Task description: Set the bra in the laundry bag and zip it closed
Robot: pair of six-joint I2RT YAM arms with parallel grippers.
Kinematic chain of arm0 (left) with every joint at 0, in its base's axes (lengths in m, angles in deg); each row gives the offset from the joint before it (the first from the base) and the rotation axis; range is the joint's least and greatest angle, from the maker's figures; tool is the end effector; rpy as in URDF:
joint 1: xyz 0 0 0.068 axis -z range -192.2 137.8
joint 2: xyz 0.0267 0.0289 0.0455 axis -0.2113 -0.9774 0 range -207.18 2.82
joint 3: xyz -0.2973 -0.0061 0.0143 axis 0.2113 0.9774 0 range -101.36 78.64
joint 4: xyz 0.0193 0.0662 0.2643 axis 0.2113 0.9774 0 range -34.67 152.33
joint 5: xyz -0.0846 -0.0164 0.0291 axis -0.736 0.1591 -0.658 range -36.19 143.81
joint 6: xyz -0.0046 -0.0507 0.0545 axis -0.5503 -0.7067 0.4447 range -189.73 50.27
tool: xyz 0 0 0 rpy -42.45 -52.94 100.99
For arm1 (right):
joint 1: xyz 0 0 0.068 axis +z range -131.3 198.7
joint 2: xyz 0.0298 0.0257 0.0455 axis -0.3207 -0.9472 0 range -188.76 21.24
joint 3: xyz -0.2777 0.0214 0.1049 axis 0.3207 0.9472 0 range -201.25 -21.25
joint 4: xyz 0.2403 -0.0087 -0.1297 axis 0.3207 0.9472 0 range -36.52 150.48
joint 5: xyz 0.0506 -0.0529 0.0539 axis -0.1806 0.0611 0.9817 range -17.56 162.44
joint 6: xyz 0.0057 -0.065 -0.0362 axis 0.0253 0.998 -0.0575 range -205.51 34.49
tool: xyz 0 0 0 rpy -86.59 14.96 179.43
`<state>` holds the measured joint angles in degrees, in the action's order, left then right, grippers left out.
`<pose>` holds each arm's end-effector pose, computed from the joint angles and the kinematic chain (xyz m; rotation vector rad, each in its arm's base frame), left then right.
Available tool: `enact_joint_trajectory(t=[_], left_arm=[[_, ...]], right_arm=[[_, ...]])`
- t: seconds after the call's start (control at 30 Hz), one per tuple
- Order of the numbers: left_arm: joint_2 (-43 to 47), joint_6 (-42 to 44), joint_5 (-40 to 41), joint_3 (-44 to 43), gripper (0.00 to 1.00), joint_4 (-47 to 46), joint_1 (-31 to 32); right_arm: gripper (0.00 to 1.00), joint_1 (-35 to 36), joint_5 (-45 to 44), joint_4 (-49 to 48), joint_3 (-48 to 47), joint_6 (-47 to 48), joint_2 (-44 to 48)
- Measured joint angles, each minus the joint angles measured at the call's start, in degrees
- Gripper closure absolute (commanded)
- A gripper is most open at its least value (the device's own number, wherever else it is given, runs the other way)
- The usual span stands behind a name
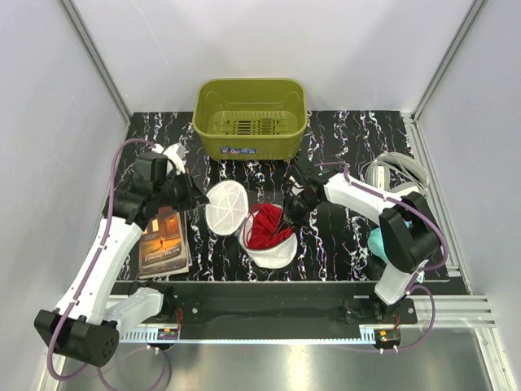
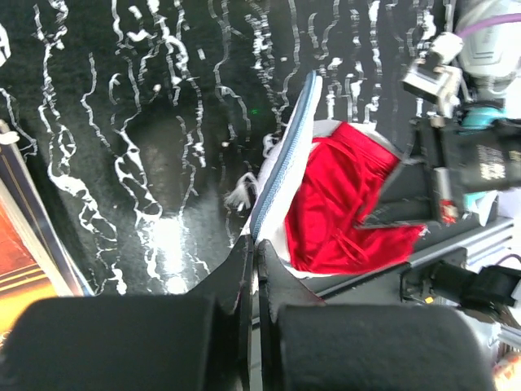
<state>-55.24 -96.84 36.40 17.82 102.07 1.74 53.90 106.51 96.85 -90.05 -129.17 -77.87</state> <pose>0.2064 -0.0705 0.3388 -0.1202 2.4017 -0.7012 0.2689 0.2326 0.2004 -0.0851 -2.8334 -0.9282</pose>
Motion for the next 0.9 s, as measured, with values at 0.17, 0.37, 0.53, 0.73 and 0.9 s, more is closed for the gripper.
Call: enact_joint_trajectory(t=[0.17, 0.37, 0.53, 0.73, 0.9], left_arm=[[1.57, -0.46, -0.02, -2.47, 1.0, 1.16, 2.38], [2.16, -2.03, -1.53, -4.09, 1.0, 1.33, 4.31], [1.51, -3.65, -1.07, -5.27, 1.0, 1.46, 5.46], [-3.45, -4.07, 2.1, -10.84, 1.0, 1.66, 5.62], [-6.78, -3.32, 2.43, -14.49, 1.0, 1.01, 6.6]], right_arm=[[1.0, -0.22, -1.18, 0.79, 0.35, 0.09, 0.0], [1.0, -0.24, -5.64, 3.08, -0.22, 3.3, 0.0], [1.0, 0.66, -6.62, 3.19, -1.31, 9.14, 0.26], [1.0, 1.62, -6.43, 2.93, -0.26, 17.79, 4.39], [1.0, 1.77, -5.68, 2.73, 1.4, 21.79, 5.09]])
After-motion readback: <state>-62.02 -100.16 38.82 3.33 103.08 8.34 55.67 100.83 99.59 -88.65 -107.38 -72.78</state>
